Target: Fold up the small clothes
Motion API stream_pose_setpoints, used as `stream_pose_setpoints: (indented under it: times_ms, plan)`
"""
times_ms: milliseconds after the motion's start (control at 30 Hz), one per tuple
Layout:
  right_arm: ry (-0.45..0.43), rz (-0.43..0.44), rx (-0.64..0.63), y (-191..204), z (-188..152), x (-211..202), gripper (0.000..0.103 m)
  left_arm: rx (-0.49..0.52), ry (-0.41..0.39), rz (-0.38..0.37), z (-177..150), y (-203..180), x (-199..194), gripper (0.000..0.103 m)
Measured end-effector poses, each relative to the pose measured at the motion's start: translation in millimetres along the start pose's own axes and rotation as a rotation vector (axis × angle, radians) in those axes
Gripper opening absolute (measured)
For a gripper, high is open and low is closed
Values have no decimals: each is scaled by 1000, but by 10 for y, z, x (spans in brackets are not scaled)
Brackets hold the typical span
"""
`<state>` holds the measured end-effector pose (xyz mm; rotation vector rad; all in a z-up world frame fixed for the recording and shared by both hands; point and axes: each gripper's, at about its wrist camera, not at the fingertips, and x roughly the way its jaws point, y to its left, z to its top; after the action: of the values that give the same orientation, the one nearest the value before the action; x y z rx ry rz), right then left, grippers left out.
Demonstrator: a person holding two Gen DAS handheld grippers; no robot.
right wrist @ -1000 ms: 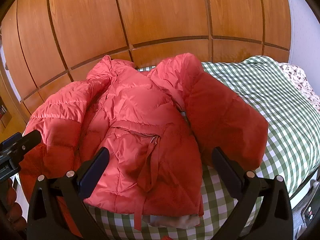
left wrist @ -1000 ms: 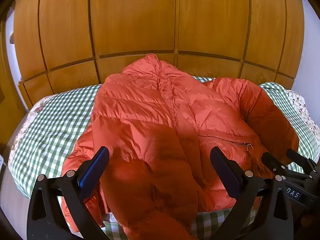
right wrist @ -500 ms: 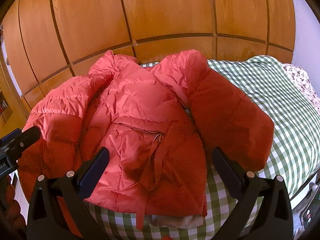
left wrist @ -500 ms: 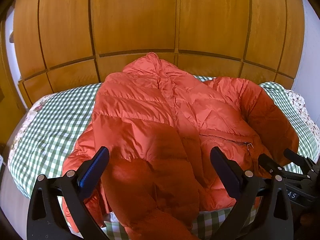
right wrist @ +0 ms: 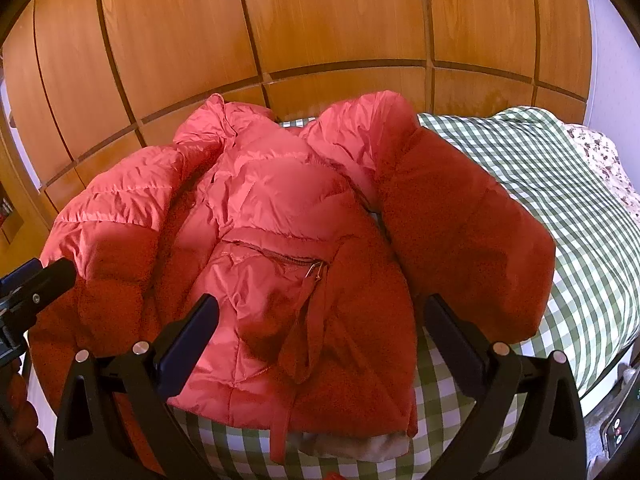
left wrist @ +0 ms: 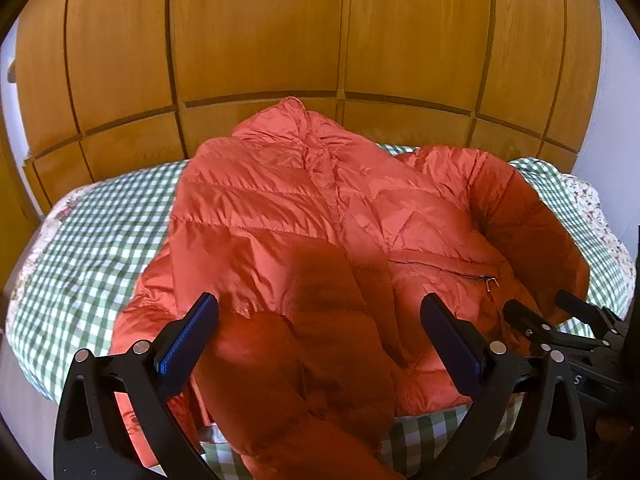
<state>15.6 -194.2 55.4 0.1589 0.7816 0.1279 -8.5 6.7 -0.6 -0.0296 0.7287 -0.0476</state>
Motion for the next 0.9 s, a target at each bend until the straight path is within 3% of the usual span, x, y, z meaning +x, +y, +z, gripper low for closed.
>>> stream_pose_setpoints:
  times_ms: [167,267,433,567,733,767,833,867,900]
  plan:
    - [6,36,1,-7,10,94,101,-50,-3,-100,-19,122,22,100]
    - [-15,79,-1,-7,43,163,101,-85,-38,-67,-16,207,-19,100]
    - [-46,53,-39,96,311,308,101,-130,-95,14,-54,406,-75,100]
    - [-89,5,-108,273,494,545,101,-138,-29,10,-140,499,29,100]
    - [-53,-79,-192,438,581,1029,101,-157,79,59,-254,586,214,100]
    - [-30,-85,-202,452,567,1146,101,-164,95,40,-288,615,245,97]
    - [6,-102,-219,458,501,1307,101,-183,108,-32,-364,643,278,79]
    - [12,-112,-229,457,459,1369,101,-192,129,-90,-408,646,315,62]
    - [11,-120,-241,455,410,1414,101,-197,140,-126,-427,637,326,37]
